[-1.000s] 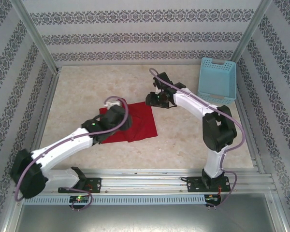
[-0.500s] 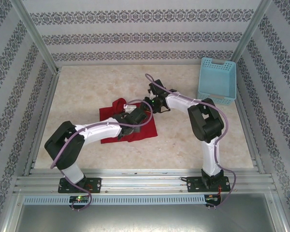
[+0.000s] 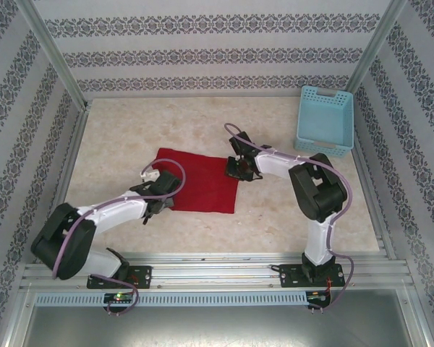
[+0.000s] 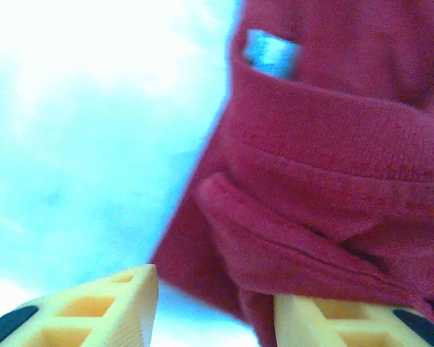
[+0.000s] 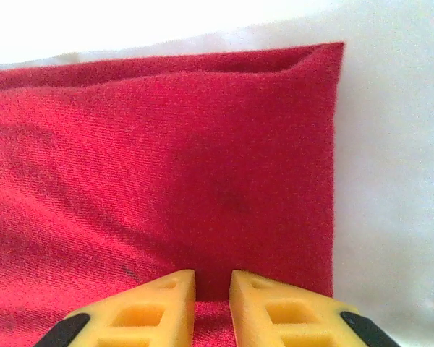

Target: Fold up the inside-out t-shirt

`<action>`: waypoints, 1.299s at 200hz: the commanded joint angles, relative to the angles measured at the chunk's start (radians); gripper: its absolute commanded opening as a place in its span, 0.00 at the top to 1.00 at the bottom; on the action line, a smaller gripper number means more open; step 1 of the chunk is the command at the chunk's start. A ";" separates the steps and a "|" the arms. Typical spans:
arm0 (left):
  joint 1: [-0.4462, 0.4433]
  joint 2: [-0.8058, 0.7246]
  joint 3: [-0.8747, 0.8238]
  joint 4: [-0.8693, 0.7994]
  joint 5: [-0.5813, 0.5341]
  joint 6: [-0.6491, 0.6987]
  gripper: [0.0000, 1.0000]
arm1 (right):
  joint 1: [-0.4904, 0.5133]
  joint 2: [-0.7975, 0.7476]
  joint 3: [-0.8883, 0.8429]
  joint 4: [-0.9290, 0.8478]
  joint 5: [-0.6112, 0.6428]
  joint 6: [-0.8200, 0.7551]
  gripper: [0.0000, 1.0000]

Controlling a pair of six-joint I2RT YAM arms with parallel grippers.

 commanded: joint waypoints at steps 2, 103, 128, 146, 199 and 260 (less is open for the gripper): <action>0.063 -0.082 -0.033 0.003 0.004 0.004 0.55 | 0.036 -0.062 -0.130 -0.034 0.101 0.045 0.76; 0.123 -0.166 -0.026 0.083 0.211 0.004 0.44 | 0.092 -0.085 0.096 -0.195 0.252 -0.146 0.56; 0.168 -0.088 -0.051 0.167 0.287 -0.019 0.46 | 0.071 -0.026 0.093 -0.209 0.249 -0.132 0.56; 0.202 -0.031 -0.061 0.214 0.300 -0.023 0.53 | 0.064 -0.050 0.015 -0.184 0.248 -0.104 0.55; 0.340 0.179 0.048 0.312 0.390 0.053 0.65 | 0.172 -0.245 -0.308 -0.083 0.240 0.078 0.57; 0.381 0.106 0.136 0.157 0.331 0.098 0.54 | 0.291 -0.535 -0.339 -0.154 0.352 0.089 0.42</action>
